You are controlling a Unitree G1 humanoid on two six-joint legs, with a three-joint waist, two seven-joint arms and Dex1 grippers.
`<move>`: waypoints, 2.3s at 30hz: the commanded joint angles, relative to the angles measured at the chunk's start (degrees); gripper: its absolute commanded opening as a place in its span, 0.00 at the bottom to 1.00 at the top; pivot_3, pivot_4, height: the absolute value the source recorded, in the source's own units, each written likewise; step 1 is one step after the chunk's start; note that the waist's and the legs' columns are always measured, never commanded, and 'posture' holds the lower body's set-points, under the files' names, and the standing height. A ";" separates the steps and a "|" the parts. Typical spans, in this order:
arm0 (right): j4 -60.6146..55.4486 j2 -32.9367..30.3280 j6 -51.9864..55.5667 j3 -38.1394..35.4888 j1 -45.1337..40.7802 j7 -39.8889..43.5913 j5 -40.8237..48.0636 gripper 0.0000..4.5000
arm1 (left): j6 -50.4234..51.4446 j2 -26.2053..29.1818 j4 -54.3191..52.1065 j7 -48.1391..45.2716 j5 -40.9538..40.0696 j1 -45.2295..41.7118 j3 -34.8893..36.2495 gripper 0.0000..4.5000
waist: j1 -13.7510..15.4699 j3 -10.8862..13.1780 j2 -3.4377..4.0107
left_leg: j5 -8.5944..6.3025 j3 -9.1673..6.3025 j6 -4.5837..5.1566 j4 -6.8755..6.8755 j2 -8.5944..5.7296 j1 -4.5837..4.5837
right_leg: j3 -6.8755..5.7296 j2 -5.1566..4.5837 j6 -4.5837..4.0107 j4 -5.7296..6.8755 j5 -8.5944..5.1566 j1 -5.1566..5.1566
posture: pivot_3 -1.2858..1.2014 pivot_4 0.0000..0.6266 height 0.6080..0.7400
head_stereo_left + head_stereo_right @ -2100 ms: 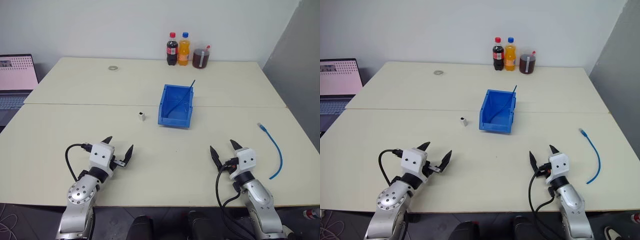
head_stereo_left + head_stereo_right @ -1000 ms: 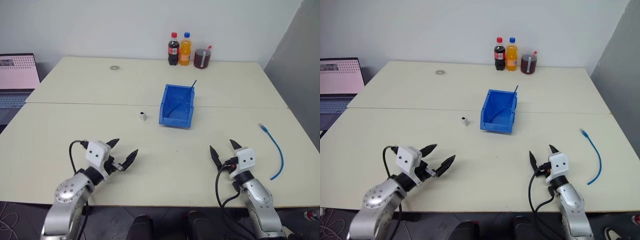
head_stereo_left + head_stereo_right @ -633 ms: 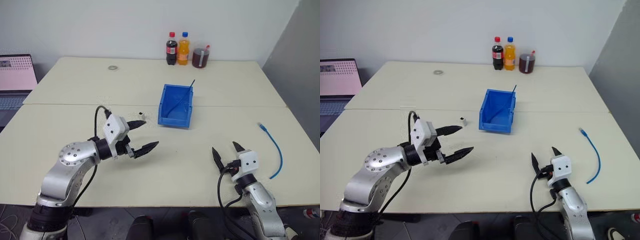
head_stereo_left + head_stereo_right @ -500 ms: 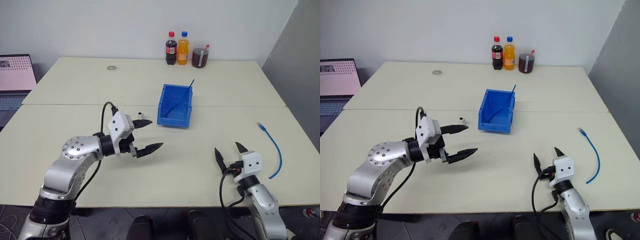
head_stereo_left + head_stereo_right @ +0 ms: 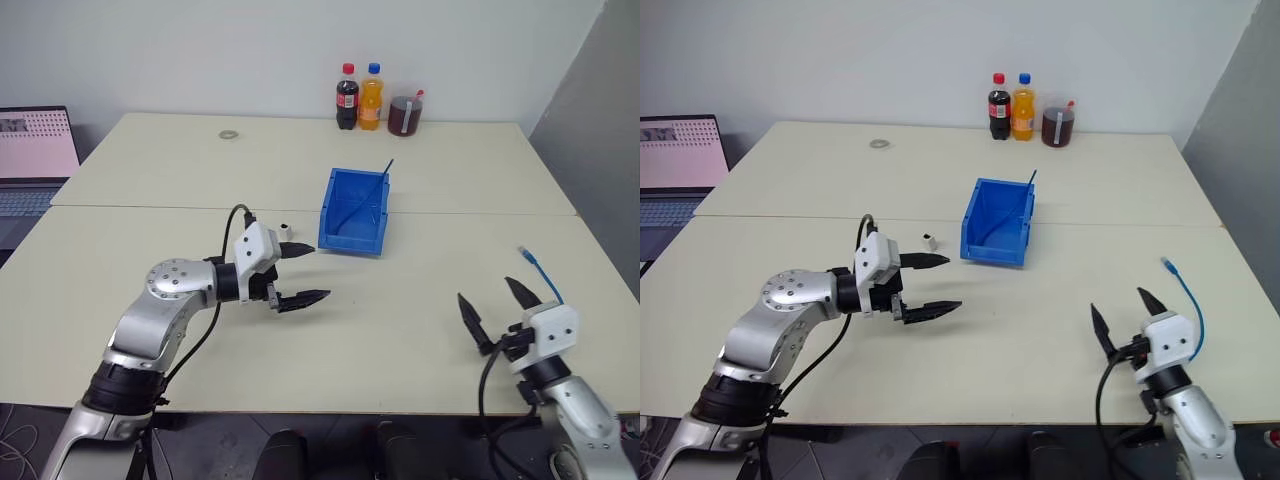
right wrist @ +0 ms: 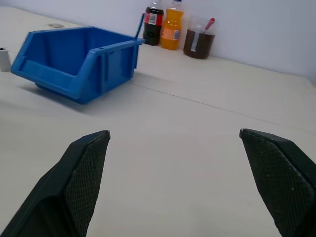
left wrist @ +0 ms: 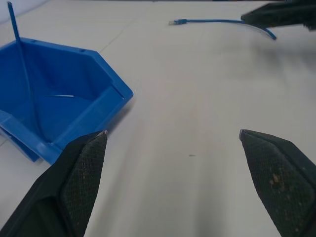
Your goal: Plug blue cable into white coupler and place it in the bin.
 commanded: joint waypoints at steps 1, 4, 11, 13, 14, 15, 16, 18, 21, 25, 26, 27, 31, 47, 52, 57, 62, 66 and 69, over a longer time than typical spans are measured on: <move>-2.86 -2.44 3.27 -6.05 0.44 0.70 4.62 0.99 | -1.23 -1.40 1.35 -1.04 0.59 -3.47 -0.47 1.00 | 0.00 0.00 -0.01 | 0.00 0.00 0.00 0.00 -0.05 -0.01 | 0.00 0.02 0.00 0.00 0.00 0.00 | 0.52 0.24 1.00; -1.89 -3.81 7.97 -10.30 0.42 -0.21 7.96 0.99 | -1.66 -2.19 2.77 -2.01 1.84 -4.88 -1.76 1.00 | 0.00 0.00 -0.01 | 0.00 0.00 0.00 0.00 -0.05 -0.01 | 0.00 0.04 0.00 0.00 0.00 0.00 | 0.52 0.24 1.00; -0.38 -5.47 21.32 -15.99 -0.68 -5.43 11.08 0.99 | -0.87 -4.50 2.15 -3.40 1.73 -6.58 -3.20 1.00 | -0.08 0.00 0.00 | 0.00 -0.01 0.00 0.00 -0.04 -0.02 | 0.01 0.05 0.00 0.01 0.00 0.00 | 0.52 0.24 1.00; 1.47 -6.43 24.40 -16.54 -2.27 -6.55 10.77 0.99 | 0.54 -4.36 0.97 -5.06 0.82 -6.72 -3.72 1.00 | -0.20 0.00 -0.01 | 0.00 0.00 0.00 -0.01 -0.04 -0.01 | 0.03 0.06 0.00 0.01 0.00 0.00 | 0.52 0.24 1.00; 2.56 -6.89 26.50 -16.85 -3.27 -7.18 11.01 0.99 | 1.21 -4.34 0.52 -5.63 0.58 -6.77 -3.88 1.00 | -0.20 0.00 0.00 | 0.00 0.01 0.00 0.00 -0.03 -0.01 | 0.04 0.07 0.01 0.01 0.01 0.00 | 0.52 0.24 1.00; 3.93 -7.40 27.42 -17.10 -4.55 -7.36 11.05 0.99 | 1.67 -4.27 0.14 -6.25 0.48 -6.82 -4.13 1.00 | -0.18 0.00 0.00 | 0.00 0.04 0.00 0.00 -0.06 -0.01 | 0.06 0.06 0.03 0.01 0.02 0.00 | 0.52 0.24 1.00; 5.14 -7.80 28.74 -17.40 -5.79 -7.71 11.35 0.99 | 2.01 -4.17 -0.15 -6.84 0.42 -6.86 -4.39 1.00 | -0.19 0.00 0.00 | 0.00 0.04 0.00 0.00 -0.07 0.00 | 0.07 0.05 0.03 0.01 0.02 0.00 | 0.52 0.24 1.00; 8.53 -9.15 30.98 -17.48 -8.72 -7.54 11.56 0.99 | 2.73 -3.93 -0.83 -8.24 0.10 -6.86 -4.89 1.00 | -0.20 0.00 0.01 | 0.00 0.05 0.00 0.01 -0.07 -0.01 | 0.07 0.06 0.03 0.01 0.02 0.00 | 0.52 0.24 1.00; 13.85 -11.64 33.81 -17.46 -13.29 -6.76 11.77 0.99 | 4.41 -4.07 -1.32 -9.28 -0.26 -7.56 -5.41 1.00 | -0.19 0.01 0.01 | 0.00 0.03 0.01 0.00 -0.07 -0.01 | 0.06 0.08 0.03 0.01 0.02 0.00 | 0.52 0.24 1.00; 20.29 -14.82 36.00 -17.31 -17.98 -5.26 11.21 0.99 | 4.71 -4.94 -0.94 -9.40 0.28 -9.13 -6.32 1.00 | -0.15 0.02 0.03 | 0.00 0.03 0.01 0.00 -0.07 -0.04 | 0.06 0.10 0.03 0.00 0.02 0.00 | 0.52 0.24 1.00; 22.04 -15.88 36.46 -17.00 -18.84 -4.84 10.64 0.99 | 4.91 -5.15 -0.87 -9.32 0.37 -9.47 -6.53 1.00 | -0.14 0.02 0.03 | 0.00 0.04 0.01 0.00 -0.08 -0.04 | 0.06 0.10 0.03 -0.01 0.02 0.00 | 0.52 0.24 1.00; 23.49 -16.76 36.69 -16.66 -19.57 -4.24 10.25 0.99 | 4.96 -5.24 -0.83 -9.56 0.49 -9.74 -6.85 1.00 | -0.13 0.02 0.03 | 0.00 0.03 0.01 0.00 -0.08 -0.05 | 0.05 0.10 0.03 -0.01 0.02 0.00 | 0.52 0.24 1.00; 26.61 -19.39 39.69 -15.00 -21.22 -1.63 10.41 0.99 | 6.28 -5.20 -0.76 -10.74 0.39 -10.38 -8.06 1.00 | -0.14 0.02 0.03 | 0.00 0.02 0.02 -0.01 -0.08 -0.08 | 0.06 0.13 0.04 -0.04 0.00 -0.01 | 0.52 0.24 1.00; 26.14 -22.37 47.39 -10.50 -22.44 2.46 9.56 0.39 | 6.28 -6.64 0.46 -11.00 1.90 -12.28 -10.15 1.00 | -0.26 0.02 0.02 | 0.00 0.01 0.02 0.01 -0.05 -0.07 | 0.07 0.15 0.05 -0.02 0.01 -0.01 | 0.52 0.24 1.00; 25.94 -21.94 47.91 -10.44 -23.01 1.84 9.04 0.12 | 5.94 -6.36 0.09 -11.04 2.17 -11.70 -10.54 1.00 | -0.25 0.02 0.02 | 0.00 0.00 0.02 0.02 -0.04 -0.07 | 0.06 0.17 0.06 -0.02 0.01 -0.01 | 0.52 0.24 1.00; 24.21 -22.67 45.74 -10.02 -22.88 2.85 7.71 0.00 | 5.66 -6.18 0.04 -10.92 2.19 -11.25 -10.24 1.00 | -0.22 0.02 0.03 | 0.00 0.00 0.02 0.02 -0.05 -0.08 | 0.07 0.16 0.06 -0.02 0.01 -0.01 | 0.52 0.24 1.00; 20.48 -26.79 43.65 -9.16 -21.71 9.18 7.77 0.00 | 4.94 -5.64 0.37 -10.87 2.68 -10.43 -9.76 1.00 | -0.20 0.05 0.07 | 0.00 0.00 0.02 0.02 -0.05 -0.08 | 0.05 0.16 0.05 -0.02 0.01 -0.01 | 0.52 0.24 1.00; 12.85 -33.57 35.47 -6.52 -16.72 19.83 5.94 0.00 | 5.61 -3.12 -0.31 -10.39 2.18 -7.99 -7.50 1.00 | -0.29 0.07 0.15 | 0.00 0.01 0.02 0.01 -0.05 -0.08 | 0.07 0.16 0.08 -0.04 -0.01 -0.02 | 0.52 0.24 1.00; 8.19 -35.69 31.38 -5.14 -15.84 23.42 5.46 0.00 | 5.07 -0.25 -0.78 -9.73 2.41 -4.58 -5.52 1.00 | -0.68 0.11 0.09 | 0.00 -0.04 0.02 0.00 0.06 -0.03 | 0.06 0.27 0.08 -0.04 -0.02 -0.02 | 0.52 0.24 1.00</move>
